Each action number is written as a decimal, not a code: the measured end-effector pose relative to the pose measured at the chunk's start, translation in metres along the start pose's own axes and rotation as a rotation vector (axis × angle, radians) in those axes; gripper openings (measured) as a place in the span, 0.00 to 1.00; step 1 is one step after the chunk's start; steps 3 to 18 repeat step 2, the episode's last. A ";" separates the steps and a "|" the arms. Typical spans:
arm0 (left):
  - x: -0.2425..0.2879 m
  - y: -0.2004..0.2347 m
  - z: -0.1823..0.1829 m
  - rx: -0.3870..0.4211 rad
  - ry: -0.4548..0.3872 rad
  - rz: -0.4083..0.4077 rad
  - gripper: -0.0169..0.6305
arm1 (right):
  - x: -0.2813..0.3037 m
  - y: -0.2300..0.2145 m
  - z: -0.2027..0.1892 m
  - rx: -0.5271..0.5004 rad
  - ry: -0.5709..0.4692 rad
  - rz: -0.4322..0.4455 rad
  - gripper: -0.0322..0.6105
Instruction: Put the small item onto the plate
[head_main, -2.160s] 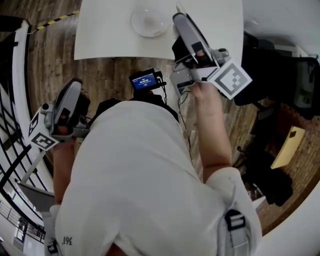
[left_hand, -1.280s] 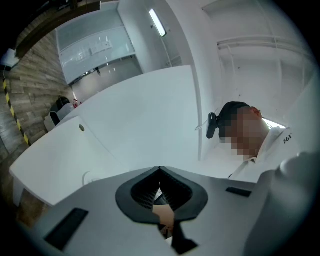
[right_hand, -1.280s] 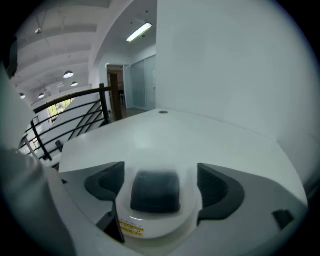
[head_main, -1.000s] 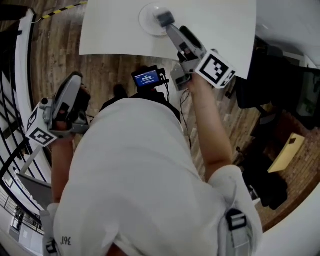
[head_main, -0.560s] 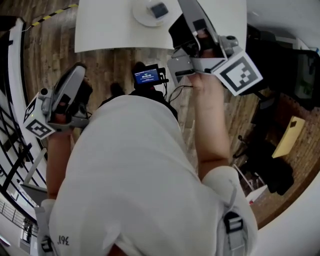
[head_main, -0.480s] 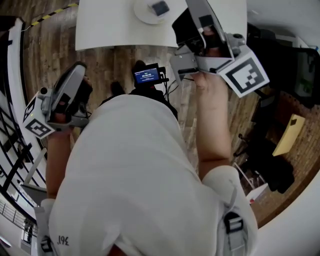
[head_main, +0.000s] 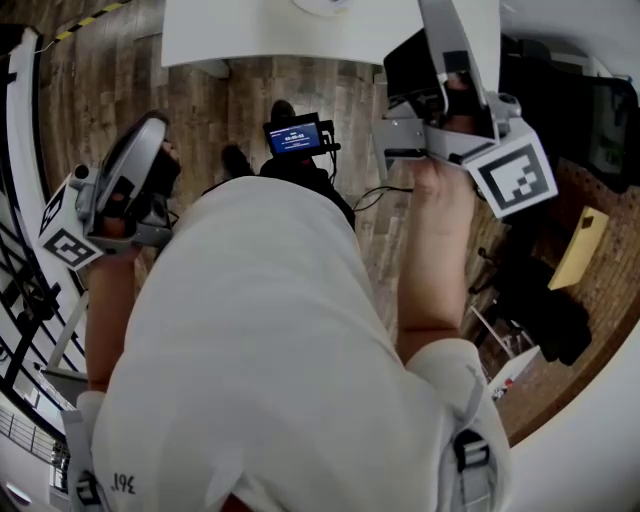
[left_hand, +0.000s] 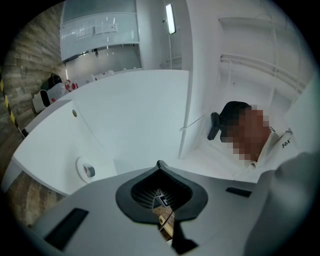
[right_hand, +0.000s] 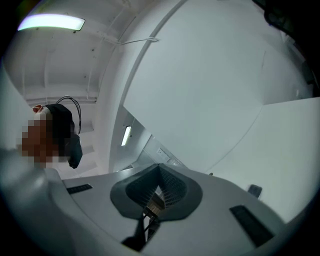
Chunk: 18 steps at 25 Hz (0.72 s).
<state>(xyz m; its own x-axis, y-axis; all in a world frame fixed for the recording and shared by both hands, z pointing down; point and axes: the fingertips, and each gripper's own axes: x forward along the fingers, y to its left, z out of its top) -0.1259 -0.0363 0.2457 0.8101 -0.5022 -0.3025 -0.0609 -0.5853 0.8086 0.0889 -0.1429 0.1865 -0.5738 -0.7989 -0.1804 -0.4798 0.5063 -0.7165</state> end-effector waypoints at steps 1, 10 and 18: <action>-0.006 -0.002 -0.002 -0.004 0.001 -0.003 0.03 | -0.001 0.006 -0.003 -0.008 -0.004 -0.001 0.05; -0.013 -0.004 -0.003 -0.008 0.002 -0.005 0.03 | -0.003 0.012 -0.005 -0.016 -0.008 -0.001 0.05; -0.013 -0.004 -0.003 -0.008 0.002 -0.005 0.03 | -0.003 0.012 -0.005 -0.016 -0.008 -0.001 0.05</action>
